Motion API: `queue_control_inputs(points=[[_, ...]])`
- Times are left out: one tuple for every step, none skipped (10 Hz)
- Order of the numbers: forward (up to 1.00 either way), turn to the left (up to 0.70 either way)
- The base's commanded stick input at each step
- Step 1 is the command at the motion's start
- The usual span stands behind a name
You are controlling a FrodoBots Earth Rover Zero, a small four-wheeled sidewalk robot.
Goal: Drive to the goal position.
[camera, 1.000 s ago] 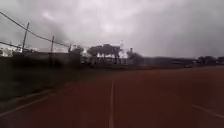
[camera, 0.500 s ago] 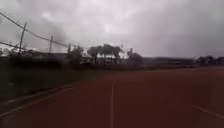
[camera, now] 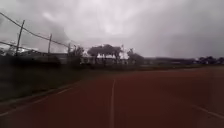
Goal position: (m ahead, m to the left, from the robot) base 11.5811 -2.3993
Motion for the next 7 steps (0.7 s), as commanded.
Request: queue_control_inputs(points=[[0.5,0.0],[0.5,0.0],[0.5,0.0],[0.5,0.0],[0.5,0.0],[0.5,0.0],[0.5,0.0]])
